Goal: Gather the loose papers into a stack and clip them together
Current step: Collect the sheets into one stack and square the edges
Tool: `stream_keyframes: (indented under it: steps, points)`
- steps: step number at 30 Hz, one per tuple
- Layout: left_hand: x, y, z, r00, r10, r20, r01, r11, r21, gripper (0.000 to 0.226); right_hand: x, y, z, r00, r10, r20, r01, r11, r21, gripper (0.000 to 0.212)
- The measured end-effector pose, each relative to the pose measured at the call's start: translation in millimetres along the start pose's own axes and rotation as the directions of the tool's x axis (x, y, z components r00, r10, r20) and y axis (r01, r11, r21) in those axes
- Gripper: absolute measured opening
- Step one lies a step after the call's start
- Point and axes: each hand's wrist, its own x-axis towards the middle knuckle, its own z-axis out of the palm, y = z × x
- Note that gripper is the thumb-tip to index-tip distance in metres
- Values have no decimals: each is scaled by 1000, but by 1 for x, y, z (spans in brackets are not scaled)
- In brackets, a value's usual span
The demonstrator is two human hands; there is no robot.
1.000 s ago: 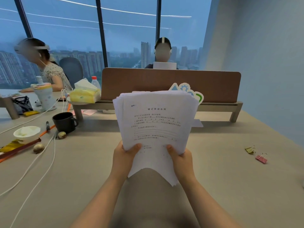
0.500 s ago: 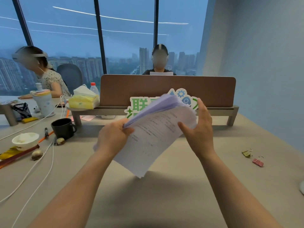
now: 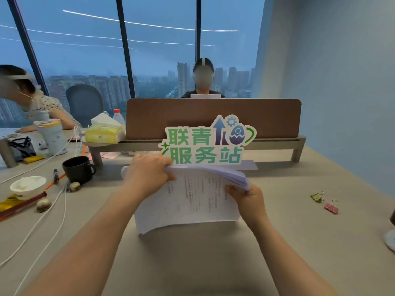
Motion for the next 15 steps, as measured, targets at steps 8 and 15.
stream_keyframes:
  steps: [8, 15]
  points:
    - [-19, -43, 29, 913, -379, -152, 284, 856, -432, 52, -6, 12, -5, 992, 129, 16, -130, 983, 128, 12]
    - [-44, -46, 63, 866, -434, 249, 320, 96, -943, 65, -5, 17, -7, 978, 187, 91, -198, 970, 141, 8]
